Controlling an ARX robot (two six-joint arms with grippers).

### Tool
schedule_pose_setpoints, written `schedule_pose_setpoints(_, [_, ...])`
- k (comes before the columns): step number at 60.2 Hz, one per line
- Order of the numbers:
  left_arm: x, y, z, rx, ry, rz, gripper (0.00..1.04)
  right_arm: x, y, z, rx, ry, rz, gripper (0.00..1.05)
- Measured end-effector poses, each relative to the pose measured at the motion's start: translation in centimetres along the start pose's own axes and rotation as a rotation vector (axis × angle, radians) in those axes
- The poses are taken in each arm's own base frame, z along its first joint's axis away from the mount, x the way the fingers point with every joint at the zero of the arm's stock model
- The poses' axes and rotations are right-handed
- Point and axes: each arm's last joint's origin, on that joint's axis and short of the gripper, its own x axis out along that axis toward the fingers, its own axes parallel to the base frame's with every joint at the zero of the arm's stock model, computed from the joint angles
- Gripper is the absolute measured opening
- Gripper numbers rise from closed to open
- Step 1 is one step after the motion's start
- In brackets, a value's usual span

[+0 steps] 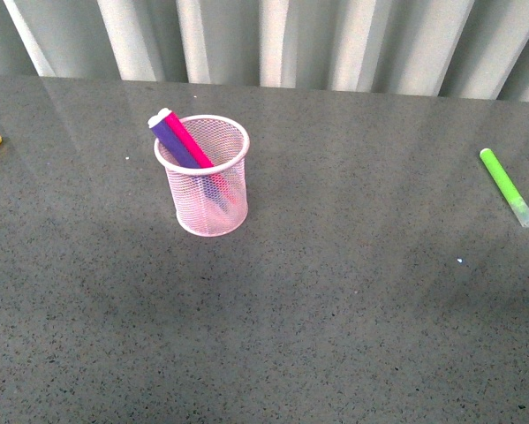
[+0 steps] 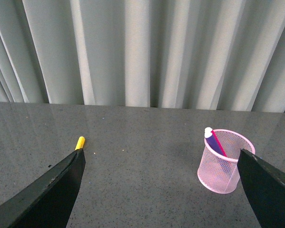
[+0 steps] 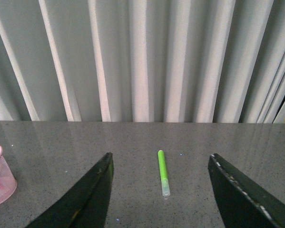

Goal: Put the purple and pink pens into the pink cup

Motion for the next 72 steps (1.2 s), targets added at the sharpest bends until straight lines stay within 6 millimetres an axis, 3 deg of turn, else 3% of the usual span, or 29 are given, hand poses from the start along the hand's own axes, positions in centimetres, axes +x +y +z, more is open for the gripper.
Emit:
schedule_pose_setpoints(12, [0.00, 0.00, 0.00, 0.000, 0.000, 0.000, 0.98, 0.00, 0.00, 0.00, 0.000, 0.000, 0.000, 0.98])
schedule_pose_setpoints(14, [0.00, 0.00, 0.00, 0.000, 0.000, 0.000, 0.98, 0.00, 0.00, 0.00, 0.001, 0.000, 0.000, 1.00])
schedule_pose_setpoints(72, [0.00, 0.00, 0.00, 0.000, 0.000, 0.000, 0.98, 0.00, 0.00, 0.00, 0.001, 0.000, 0.000, 0.98])
